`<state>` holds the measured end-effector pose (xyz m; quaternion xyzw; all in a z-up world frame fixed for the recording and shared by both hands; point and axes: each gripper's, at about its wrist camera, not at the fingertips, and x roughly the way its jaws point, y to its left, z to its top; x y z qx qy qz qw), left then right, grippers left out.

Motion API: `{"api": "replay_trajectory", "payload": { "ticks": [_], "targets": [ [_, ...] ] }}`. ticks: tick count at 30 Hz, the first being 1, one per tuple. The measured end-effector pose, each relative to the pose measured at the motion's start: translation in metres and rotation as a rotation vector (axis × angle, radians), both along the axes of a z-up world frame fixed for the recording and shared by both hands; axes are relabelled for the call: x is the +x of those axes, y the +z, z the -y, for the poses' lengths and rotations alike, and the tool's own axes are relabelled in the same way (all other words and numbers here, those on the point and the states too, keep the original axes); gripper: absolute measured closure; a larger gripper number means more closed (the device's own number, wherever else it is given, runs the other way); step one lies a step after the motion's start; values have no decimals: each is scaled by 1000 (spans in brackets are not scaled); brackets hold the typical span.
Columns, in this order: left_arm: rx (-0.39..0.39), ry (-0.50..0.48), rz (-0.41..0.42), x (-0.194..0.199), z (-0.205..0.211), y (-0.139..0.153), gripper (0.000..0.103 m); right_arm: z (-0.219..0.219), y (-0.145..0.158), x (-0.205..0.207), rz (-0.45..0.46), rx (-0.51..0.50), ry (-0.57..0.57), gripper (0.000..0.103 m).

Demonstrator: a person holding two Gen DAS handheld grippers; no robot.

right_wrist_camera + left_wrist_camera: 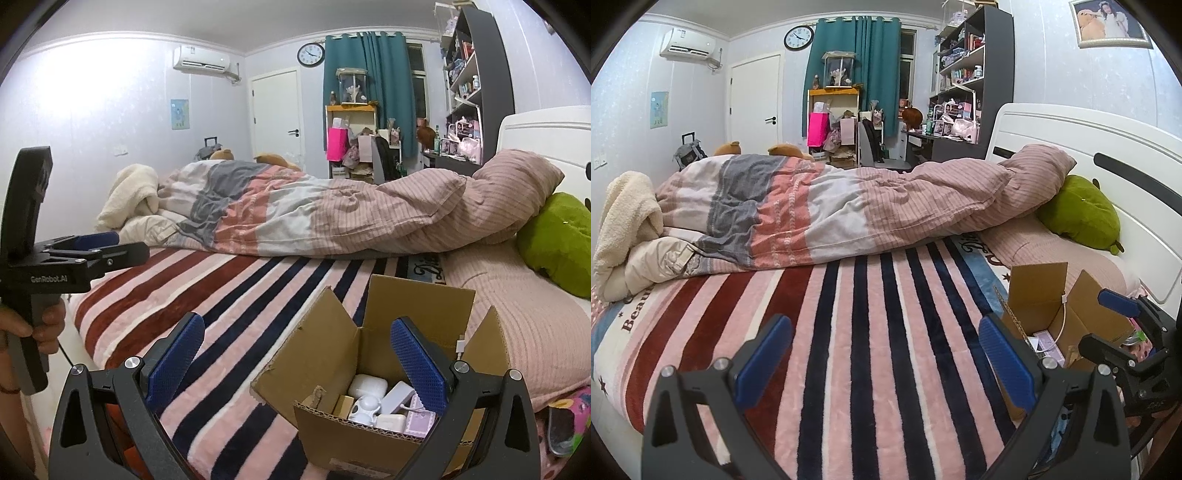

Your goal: Organize rigid objects

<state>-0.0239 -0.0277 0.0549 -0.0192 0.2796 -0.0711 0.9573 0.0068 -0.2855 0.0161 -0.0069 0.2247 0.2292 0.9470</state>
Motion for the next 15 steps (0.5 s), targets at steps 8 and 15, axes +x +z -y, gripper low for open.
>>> {"api": "replay_trajectory", "payload": {
  "ticks": [8, 15],
  "targets": [
    [6, 1, -3, -1, 5, -1, 2, 4, -2, 2, -11, 12, 4, 2],
    [6, 3, -3, -1, 5, -1, 2, 4, -2, 2, -13, 17, 3, 2]
  ]
}}
